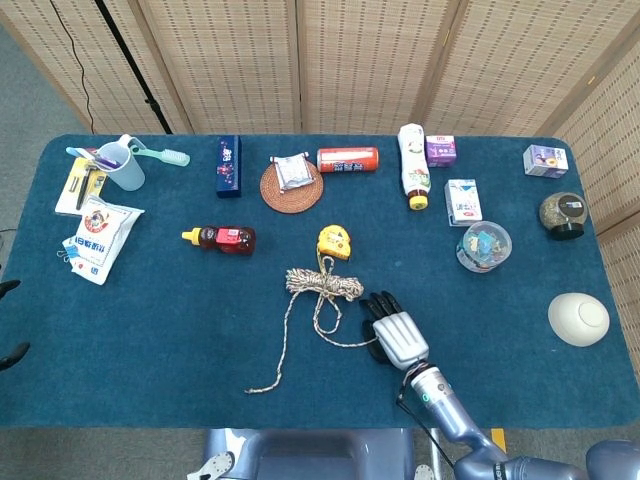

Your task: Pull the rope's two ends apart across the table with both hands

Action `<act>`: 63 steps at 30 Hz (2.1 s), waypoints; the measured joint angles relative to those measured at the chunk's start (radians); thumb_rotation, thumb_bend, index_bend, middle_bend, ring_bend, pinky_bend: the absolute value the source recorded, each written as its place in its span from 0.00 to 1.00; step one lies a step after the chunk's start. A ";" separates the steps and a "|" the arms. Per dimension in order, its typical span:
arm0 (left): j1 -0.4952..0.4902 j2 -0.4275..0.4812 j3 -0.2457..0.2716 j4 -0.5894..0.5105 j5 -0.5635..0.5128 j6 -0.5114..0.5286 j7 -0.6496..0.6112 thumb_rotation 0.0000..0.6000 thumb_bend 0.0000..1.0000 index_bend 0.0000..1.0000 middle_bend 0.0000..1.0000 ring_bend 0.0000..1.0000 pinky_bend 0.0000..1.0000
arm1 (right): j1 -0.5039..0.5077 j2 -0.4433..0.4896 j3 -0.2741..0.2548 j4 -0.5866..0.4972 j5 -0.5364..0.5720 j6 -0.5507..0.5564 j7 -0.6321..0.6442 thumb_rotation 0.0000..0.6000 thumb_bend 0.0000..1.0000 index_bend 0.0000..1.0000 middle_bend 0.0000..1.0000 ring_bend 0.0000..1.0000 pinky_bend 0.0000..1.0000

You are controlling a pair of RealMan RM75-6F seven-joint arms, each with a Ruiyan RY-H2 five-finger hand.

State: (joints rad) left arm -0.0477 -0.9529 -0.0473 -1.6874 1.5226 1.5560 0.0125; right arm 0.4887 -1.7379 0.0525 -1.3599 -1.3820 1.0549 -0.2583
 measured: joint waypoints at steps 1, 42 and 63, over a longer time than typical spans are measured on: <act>0.000 -0.001 0.000 0.000 0.001 0.000 0.000 1.00 0.14 0.20 0.09 0.02 0.00 | -0.001 0.001 0.000 -0.002 -0.001 0.002 0.000 1.00 0.36 0.59 0.17 0.00 0.00; -0.024 -0.016 0.005 -0.009 0.014 -0.033 0.029 1.00 0.14 0.20 0.09 0.02 0.00 | -0.015 0.065 0.015 -0.068 -0.002 0.037 0.046 1.00 0.47 0.62 0.20 0.00 0.00; -0.084 -0.061 0.015 0.002 0.070 -0.095 0.040 1.00 0.14 0.20 0.09 0.02 0.00 | -0.039 0.110 0.017 -0.128 -0.015 0.085 0.075 1.00 0.62 0.60 0.19 0.00 0.00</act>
State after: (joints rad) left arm -0.1318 -1.0134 -0.0324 -1.6857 1.5929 1.4606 0.0523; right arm 0.4501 -1.6280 0.0693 -1.4879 -1.3972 1.1394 -0.1829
